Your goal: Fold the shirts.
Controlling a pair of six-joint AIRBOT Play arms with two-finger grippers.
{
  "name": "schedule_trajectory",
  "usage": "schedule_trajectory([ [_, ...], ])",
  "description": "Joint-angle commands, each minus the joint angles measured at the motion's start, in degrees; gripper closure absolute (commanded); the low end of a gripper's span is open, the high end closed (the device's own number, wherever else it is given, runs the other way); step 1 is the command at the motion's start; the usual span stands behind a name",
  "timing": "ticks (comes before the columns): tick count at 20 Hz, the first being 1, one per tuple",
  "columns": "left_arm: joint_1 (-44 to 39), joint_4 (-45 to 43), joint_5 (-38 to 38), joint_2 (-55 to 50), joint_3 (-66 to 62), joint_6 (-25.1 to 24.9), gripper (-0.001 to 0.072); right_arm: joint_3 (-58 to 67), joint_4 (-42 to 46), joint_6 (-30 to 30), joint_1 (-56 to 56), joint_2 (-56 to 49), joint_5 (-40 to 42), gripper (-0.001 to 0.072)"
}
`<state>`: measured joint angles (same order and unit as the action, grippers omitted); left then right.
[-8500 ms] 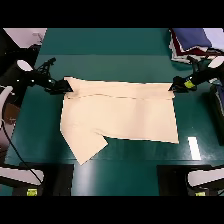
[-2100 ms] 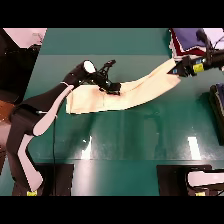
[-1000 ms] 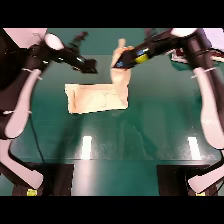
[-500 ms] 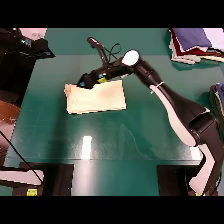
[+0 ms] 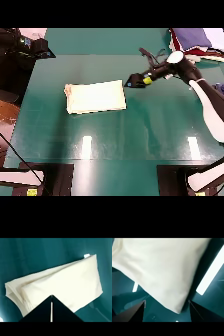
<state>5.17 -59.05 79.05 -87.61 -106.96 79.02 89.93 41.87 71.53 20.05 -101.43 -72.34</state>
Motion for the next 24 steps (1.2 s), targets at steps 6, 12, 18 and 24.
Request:
schedule_trajectory([
  [6, -5.7, 0.0, -4.31, 0.04, 0.0, -1.42, 0.0686, -7.21, -8.44, 0.11, 0.15, -7.06, 5.97, 0.0075],
  [12, -7.69, -0.02, -4.46, 0.04, 0.0, -2.54, 0.0686, 4.83, -13.94, 0.15, 8.83, -16.11, 6.75, 0.0077],
  [18, -7.69, -0.07, -1.86, 0.04, 0.02, -2.51, 0.0686, 10.99, -13.6, -0.26, 11.72, -18.01, 10.23, 0.0696],
  [24, -7.69, 4.07, 1.55, 0.04, 0.0, -2.36, 0.0686, 15.69, 0.35, 6.54, 2.73, -10.05, -2.38, 0.0697],
])
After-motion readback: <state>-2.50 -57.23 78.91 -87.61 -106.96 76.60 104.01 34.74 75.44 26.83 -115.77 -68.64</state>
